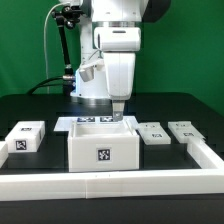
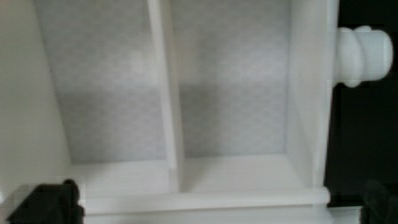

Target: Assemble cabinet

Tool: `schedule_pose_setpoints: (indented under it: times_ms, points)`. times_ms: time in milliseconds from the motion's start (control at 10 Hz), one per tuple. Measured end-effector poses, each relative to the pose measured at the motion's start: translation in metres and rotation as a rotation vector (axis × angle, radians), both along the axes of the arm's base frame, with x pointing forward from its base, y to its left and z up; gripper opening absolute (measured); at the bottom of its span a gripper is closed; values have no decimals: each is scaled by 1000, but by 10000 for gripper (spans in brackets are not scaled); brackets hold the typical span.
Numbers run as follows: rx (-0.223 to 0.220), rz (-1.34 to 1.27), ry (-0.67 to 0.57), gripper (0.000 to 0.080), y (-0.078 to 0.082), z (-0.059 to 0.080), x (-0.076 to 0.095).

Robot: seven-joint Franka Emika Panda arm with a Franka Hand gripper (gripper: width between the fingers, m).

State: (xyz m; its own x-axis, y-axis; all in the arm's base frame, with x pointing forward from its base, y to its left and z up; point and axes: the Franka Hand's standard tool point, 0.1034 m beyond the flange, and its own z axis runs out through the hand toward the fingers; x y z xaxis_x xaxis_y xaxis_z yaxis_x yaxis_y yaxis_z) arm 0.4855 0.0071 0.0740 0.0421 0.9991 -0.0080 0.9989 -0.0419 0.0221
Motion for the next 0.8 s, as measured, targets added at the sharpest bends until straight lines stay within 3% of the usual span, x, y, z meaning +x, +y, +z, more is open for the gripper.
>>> schedule_pose_setpoints:
  times_ms: [300,500,800]
  points:
    - [0,0,1,797,0,0,-1]
    - [1,7,31,797,2,-10,-25]
    - [9,10,43,797,0,-26,-39]
